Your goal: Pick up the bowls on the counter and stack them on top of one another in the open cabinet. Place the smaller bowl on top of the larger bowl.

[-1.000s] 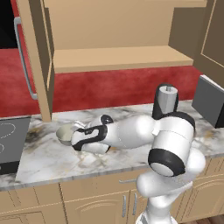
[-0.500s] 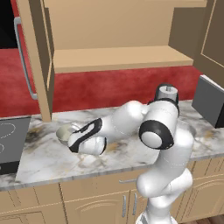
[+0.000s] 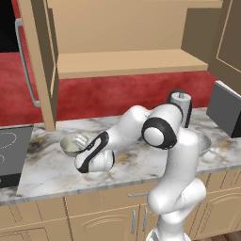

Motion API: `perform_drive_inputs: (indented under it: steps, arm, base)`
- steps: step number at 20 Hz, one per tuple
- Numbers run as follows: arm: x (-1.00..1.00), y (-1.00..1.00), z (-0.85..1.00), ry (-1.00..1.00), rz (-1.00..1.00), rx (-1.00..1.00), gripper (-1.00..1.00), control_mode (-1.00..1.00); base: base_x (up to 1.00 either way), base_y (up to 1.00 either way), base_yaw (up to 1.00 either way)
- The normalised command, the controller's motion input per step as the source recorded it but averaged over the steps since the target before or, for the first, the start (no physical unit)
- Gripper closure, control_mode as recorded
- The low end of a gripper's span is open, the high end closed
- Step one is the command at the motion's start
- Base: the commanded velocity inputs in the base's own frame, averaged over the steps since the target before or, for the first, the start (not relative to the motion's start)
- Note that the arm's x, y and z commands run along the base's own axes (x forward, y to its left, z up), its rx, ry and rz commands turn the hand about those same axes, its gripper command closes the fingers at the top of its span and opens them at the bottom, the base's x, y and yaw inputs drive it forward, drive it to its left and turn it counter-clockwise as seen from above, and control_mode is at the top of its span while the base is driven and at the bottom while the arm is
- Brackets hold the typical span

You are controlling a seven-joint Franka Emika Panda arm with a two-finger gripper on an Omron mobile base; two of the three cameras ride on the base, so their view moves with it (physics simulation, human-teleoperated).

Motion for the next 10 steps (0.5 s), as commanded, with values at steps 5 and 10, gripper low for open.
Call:
perform_drive_inputs:
  steps: [5, 10]
  arm:
    - [0.00, 0.01, 0.02, 0.00, -0.05, 0.00, 1.00, -1.00]
    - [0.00, 0.00, 0.23, 0.02, -0.09, 0.02, 1.00, -1.00]
  base:
    - [0.00, 0.00, 0.00]
    - [0.00, 0.00, 0.00]
